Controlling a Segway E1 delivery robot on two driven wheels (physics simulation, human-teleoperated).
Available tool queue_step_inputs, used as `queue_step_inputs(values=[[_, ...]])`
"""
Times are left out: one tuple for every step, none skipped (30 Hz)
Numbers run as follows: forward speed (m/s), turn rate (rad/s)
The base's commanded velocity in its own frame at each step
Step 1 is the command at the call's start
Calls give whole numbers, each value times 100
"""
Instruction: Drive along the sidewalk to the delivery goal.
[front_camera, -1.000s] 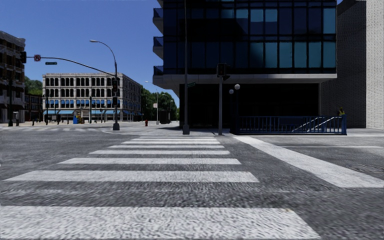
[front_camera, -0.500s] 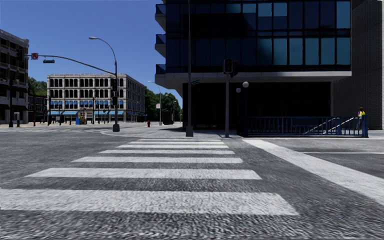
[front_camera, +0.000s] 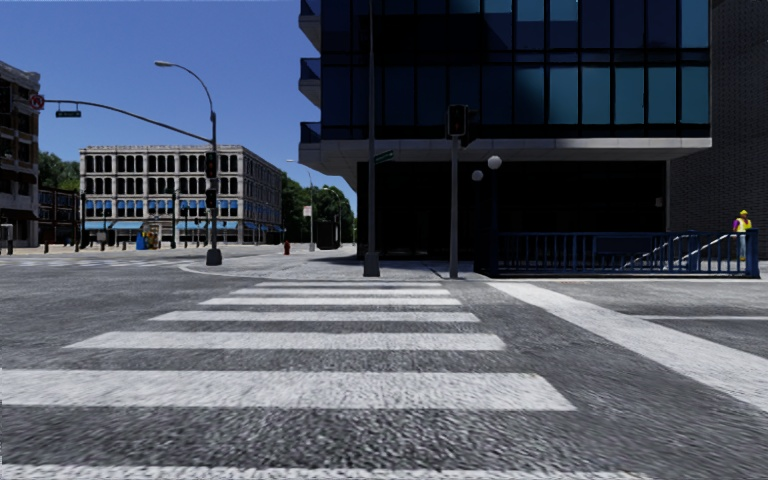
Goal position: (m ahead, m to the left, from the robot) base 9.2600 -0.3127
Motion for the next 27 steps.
queue_step_inputs(values=[[161,0],[161,0],[161,0],[161,0],[161,0],[161,0],[161,0],[161,0],[161,0],[161,0],[161,0],[161,0],[161,0],[161,0],[161,0],[161,0],[161,0],[161,0],[161,0],[161,0],[161,0],[161,0],[161,0],[161,0],[161,0],[161,0],[161,0]])
